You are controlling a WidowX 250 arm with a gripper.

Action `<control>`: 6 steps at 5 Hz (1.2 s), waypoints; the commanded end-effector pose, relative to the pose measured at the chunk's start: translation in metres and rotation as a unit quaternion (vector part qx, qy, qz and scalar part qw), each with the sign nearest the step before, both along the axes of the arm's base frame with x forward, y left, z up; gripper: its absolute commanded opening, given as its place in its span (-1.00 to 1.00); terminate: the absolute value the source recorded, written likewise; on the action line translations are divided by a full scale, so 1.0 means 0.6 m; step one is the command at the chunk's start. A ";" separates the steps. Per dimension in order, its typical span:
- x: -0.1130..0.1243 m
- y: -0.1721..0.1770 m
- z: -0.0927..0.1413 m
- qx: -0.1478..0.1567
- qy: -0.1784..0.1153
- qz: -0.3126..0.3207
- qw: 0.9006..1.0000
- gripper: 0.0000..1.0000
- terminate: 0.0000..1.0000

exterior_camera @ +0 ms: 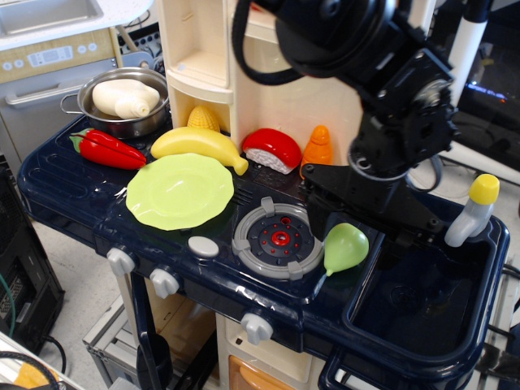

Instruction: Put pear on plate

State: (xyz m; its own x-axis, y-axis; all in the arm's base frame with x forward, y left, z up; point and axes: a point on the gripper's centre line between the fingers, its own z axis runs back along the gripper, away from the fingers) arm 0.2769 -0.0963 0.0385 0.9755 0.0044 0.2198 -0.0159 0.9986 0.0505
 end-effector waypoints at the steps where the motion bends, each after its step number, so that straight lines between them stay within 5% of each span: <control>1: 0.014 0.005 -0.026 -0.035 -0.026 0.034 0.998 1.00 -1.00; 2: 0.007 0.014 -0.023 -0.035 -0.019 0.041 0.998 -1.00 -1.00; 4: -0.014 0.147 0.080 0.046 0.082 -0.036 0.995 -1.00 -1.00; 5: -0.002 0.227 0.075 0.060 0.080 -0.082 0.992 -1.00 -1.00; 6: 0.011 0.295 0.048 0.049 0.075 -0.098 0.991 1.00 -1.00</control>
